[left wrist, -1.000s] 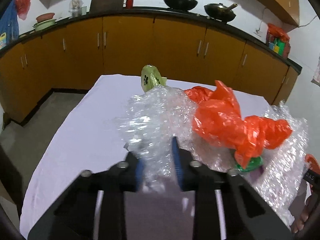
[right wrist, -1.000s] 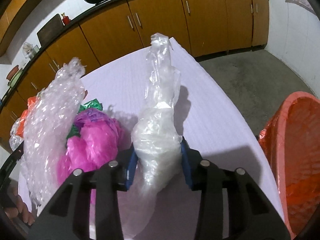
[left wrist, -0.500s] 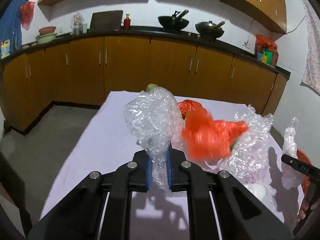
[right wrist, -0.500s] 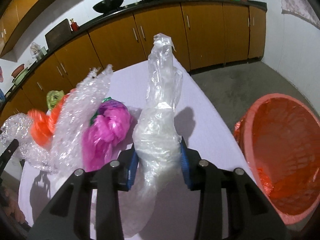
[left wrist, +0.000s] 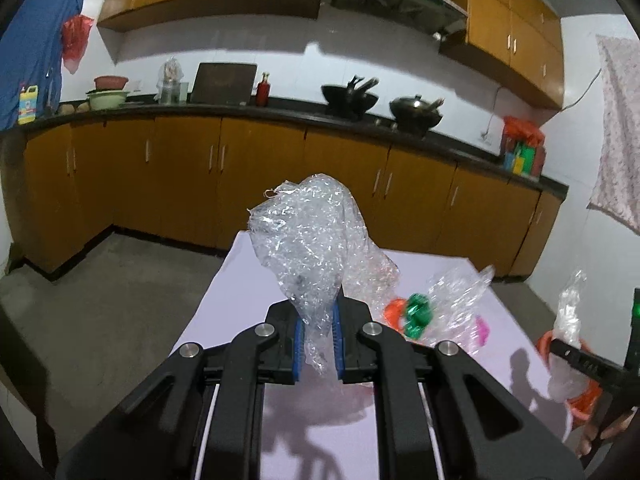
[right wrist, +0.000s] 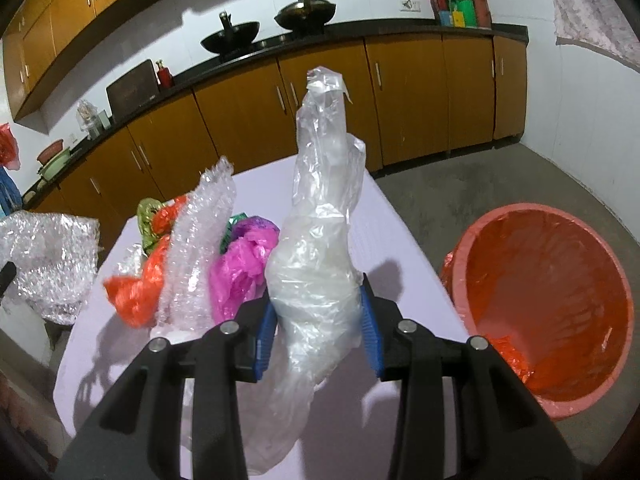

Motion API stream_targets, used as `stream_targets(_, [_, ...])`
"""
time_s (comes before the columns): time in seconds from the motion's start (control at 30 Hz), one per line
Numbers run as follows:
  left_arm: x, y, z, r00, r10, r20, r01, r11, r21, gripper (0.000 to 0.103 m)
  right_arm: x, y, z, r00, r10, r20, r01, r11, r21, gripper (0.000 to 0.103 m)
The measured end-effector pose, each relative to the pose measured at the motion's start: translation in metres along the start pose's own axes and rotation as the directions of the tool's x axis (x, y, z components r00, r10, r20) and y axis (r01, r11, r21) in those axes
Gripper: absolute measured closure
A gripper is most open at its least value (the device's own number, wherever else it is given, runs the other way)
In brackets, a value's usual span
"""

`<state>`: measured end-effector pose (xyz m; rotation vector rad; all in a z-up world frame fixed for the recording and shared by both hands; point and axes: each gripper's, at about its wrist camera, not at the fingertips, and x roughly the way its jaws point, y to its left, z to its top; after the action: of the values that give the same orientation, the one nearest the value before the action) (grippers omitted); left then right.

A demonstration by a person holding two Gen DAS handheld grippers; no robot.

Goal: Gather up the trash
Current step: 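Carry bubble wrap and clear bag to the wastebasket and release both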

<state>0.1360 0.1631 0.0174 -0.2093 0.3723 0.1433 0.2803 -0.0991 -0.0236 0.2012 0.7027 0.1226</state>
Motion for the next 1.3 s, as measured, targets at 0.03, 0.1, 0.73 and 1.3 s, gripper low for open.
stream_targets(0.03, [-0.004,-0.004,0.002,1.000,-0.013,0.009,0.013,1.000,-0.004,0.092,-0.004,-0.001,0.001,1.000,0.000,0.006,0.000,1.000,0.001,0.066])
stream_targets(0.1, [-0.009,-0.012,0.005,0.999,-0.039,0.020,0.039,0.999,-0.003,0.092,-0.014,-0.008,0.001,1.000,-0.003,0.026,0.003,1.000,0.001,0.066])
stream_targets(0.73, [-0.008,-0.129,-0.014,0.958,-0.287,-0.024,0.288,0.954,0.080,0.092,-0.085,-0.080,0.001,0.974,-0.180,0.138,0.179,0.984,0.020,0.066])
stream_targets(1.3, [0.007,-0.232,-0.048,0.883,-0.447,-0.144,0.463,0.880,0.104,0.092,-0.093,-0.159,-0.006,0.947,-0.299,0.116,0.285,0.951,0.123,0.065])
